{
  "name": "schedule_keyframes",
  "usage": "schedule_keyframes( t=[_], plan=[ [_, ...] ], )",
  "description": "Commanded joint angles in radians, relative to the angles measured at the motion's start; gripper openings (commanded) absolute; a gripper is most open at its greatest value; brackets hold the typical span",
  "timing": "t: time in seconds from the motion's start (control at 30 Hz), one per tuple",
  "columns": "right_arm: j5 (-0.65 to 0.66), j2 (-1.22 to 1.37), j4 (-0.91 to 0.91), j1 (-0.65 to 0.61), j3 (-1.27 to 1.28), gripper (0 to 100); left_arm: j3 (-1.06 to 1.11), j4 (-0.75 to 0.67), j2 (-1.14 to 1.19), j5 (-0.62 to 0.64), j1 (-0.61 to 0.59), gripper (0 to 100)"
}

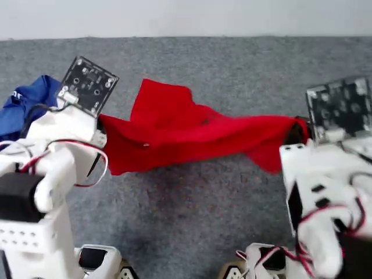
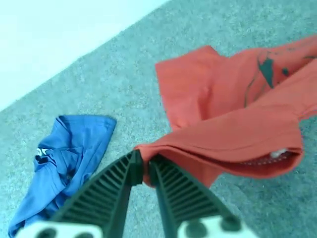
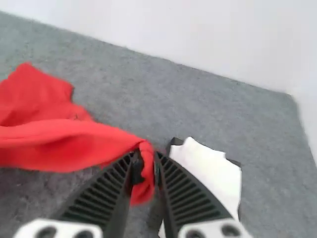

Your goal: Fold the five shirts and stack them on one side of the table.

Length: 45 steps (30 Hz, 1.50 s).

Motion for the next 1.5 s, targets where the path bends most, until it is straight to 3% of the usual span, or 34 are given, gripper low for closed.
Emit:
schedule_keyframes(
  t=[0.0, 0.33, 0.63, 0.8, 0.9, 1.17, 1.47],
  plan=[
    [0.014, -0.007, 0.044, 0.024, 0.12, 0.9, -0.028, 0.02, -0.068, -0.025, -0.002, 2],
    [0.026, 0.004, 0.042, 0.024, 0.37, 0.9, -0.028, 0.021, -0.098, -0.031, 0.002, 2],
    [0.17, 0.007, 0.036, -0.008, 0.68, 1.0, -0.045, 0.021, -0.091, -0.063, 0.003, 2],
    [0.172, 0.082, -0.134, 0.012, 0.672, 1.0, 0.025, -0.018, 0.02, -0.061, -0.005, 2],
    [0.118, 0.188, -0.209, 0.012, 0.545, 1.0, -0.021, -0.08, 0.117, -0.061, -0.006, 2],
    [-0.029, 0.719, -0.32, 0.005, -0.117, 1.0, -0.239, -0.195, 0.5, -0.061, -0.009, 2],
    [-0.075, 1.366, -0.472, -0.013, -0.924, 1.0, -0.7, -0.545, 0.941, 0.066, -0.098, 2]
  ],
)
